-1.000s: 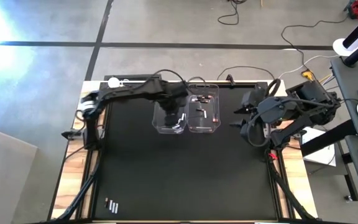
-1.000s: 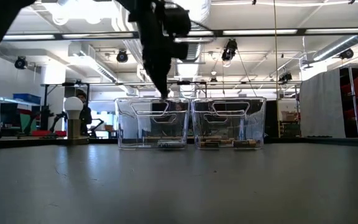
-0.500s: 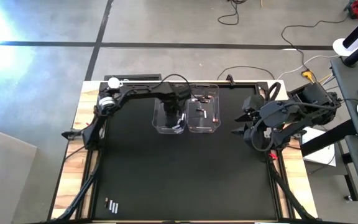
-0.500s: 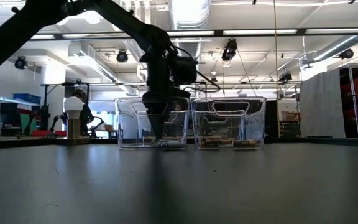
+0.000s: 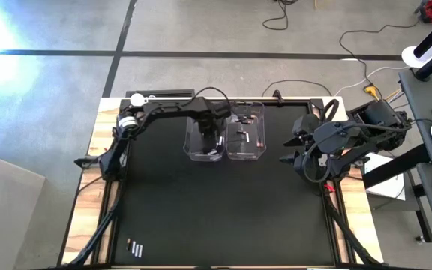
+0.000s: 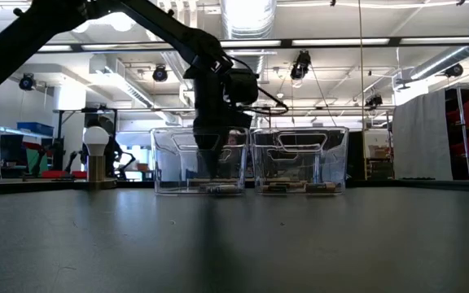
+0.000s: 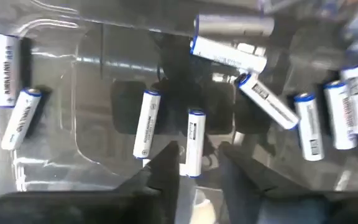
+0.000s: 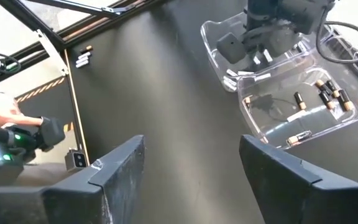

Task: Sort batteries
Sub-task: Put the white battery into the left transparent bin

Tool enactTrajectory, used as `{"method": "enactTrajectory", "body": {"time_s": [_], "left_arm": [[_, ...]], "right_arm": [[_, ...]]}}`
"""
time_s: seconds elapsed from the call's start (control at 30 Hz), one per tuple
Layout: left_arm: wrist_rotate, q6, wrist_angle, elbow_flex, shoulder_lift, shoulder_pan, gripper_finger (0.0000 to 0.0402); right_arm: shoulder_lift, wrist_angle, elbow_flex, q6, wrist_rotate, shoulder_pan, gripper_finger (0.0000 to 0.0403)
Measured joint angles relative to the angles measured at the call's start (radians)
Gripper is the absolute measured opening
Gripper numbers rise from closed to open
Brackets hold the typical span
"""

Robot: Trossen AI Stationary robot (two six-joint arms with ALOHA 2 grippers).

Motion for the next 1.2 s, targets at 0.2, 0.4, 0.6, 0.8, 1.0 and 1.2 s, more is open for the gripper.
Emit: {"method": "enactTrajectory", "body": {"time_s": [0.2, 0.4, 0.6, 0.8, 1.0, 1.2], "left_arm": [[0.012, -0.086, -0.063, 0.039, -0.048, -0.003, 0.0166], [-0.010, -0.320, -0.070, 0.011, -0.244, -0.109, 0.0197], [-0.063, -0.667, -0.104, -0.072, -0.474, -0.319, 0.0196], [-0.063, -1.045, -0.096, -0.232, -0.638, -0.624, 0.0196], [-0.061, -1.468, -0.067, -0.421, -0.677, -0.917, 0.0196], [-0.064, -1.800, 0.192, -0.538, -0.598, -1.113, 0.0196]], "right_arm": [[-0.004, 0.000, -0.001, -0.039, -0.001, 0.000, 0.0272], [-0.008, 0.000, -0.001, -0.136, -0.027, 0.000, 0.0272], [-0.004, 0.011, -0.010, -0.311, -0.025, -0.012, 0.0262], [0.009, 0.063, -0.076, -0.311, -0.023, -0.016, 0.0250], [0.027, 0.202, -0.174, -0.287, -0.024, -0.020, 0.0244], [0.080, 0.559, -0.300, -0.350, -0.017, -0.054, 0.0250]]}}
